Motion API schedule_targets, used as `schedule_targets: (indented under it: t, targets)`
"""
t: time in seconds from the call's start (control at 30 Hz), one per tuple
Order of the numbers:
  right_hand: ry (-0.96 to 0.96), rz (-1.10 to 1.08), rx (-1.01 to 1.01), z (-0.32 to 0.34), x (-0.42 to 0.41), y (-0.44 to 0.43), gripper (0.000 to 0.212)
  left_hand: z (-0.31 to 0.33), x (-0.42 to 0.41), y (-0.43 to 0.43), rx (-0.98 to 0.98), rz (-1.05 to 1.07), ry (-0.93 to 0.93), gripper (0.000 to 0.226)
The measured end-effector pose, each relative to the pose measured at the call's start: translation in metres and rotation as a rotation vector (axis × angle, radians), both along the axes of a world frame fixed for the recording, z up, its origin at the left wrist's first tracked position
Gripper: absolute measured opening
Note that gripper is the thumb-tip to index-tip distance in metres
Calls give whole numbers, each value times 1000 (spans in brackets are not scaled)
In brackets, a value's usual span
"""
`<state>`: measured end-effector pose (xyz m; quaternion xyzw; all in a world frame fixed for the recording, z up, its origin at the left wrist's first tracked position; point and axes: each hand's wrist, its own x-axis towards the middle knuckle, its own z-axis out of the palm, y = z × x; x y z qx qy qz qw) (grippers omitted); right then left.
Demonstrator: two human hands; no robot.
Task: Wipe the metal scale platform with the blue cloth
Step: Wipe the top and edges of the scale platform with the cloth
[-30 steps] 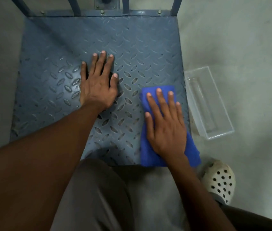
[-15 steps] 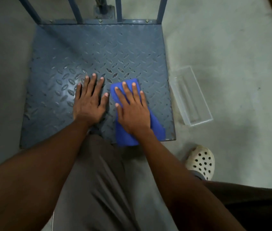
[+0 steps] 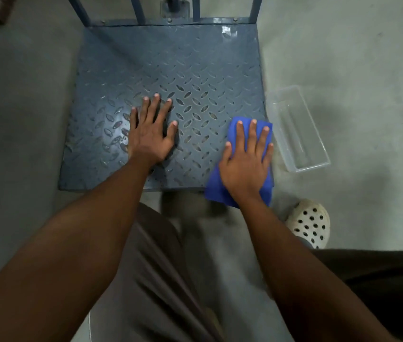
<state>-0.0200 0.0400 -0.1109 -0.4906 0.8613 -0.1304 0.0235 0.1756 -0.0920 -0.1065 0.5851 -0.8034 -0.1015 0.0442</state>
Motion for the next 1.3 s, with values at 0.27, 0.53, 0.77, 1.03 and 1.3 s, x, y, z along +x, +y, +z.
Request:
schedule_targets:
  t: [0.27,0.53,0.77,1.03,1.3]
  targets:
    - [5,343,9,8,46,12,61,-8,3,56,2,80,51,65]
    - [-57,-34,24,7,-13,4,64,-7,3,75,27,98,-14,66]
    - [128,838,56,10,-5,14,60,-8,-5,76,7,140,16,63]
    - [99,371,55,14,-41,-49,62,-7,-13,45,7,35,-9,64]
    - [151,695,84,13,-31,-51,60,-4,-25,10,13,42,-1,64]
